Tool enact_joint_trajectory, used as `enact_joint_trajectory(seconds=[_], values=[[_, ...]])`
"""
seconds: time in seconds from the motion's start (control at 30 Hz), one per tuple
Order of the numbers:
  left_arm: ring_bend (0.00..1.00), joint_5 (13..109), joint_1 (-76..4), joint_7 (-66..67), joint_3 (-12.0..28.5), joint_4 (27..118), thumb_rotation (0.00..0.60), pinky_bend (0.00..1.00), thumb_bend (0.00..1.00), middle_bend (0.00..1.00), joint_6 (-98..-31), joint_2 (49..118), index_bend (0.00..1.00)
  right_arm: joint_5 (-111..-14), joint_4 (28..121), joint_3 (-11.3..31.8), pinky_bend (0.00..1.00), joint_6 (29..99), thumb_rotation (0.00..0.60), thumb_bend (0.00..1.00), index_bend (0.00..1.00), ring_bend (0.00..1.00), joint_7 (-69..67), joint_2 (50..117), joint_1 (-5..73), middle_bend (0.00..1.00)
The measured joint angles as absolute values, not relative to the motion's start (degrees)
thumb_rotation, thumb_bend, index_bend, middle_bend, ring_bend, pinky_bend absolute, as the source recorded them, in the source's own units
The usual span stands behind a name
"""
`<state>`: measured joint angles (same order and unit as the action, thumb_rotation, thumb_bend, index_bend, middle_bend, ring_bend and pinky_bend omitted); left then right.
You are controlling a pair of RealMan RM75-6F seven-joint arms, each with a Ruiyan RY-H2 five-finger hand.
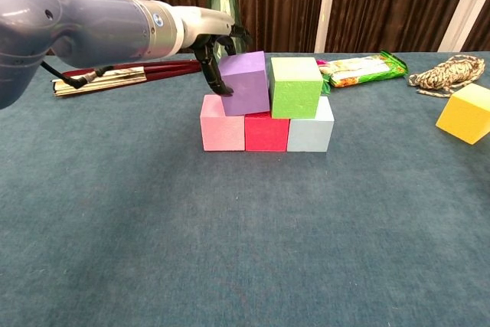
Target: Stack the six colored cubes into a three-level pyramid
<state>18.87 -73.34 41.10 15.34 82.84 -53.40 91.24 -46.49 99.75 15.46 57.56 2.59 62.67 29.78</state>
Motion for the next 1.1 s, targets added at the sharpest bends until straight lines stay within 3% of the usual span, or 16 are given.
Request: enact_joint_trajectory(seconds=[0.53,1.1], values=[[0.01,19.41,-72.84,40.46,15.27,84.45,0.6,0.02,0.22,0.06,-53.88,90.31,0.0,-46.38,99.87,15.46,0.01,57.56,0.6,0.27,0.0,0.0,2.63,62.51,29.78,0.0],[0.01,22.55,-71.69,37.63,15.99,85.84,0.6,0.02,0.22,0.06,-55.76,90.48,0.0,-46.24,99.86,15.51,0.01,57.45,0.6,0.27,0.0,0.0,2.46,62.45,29.8,0.0]])
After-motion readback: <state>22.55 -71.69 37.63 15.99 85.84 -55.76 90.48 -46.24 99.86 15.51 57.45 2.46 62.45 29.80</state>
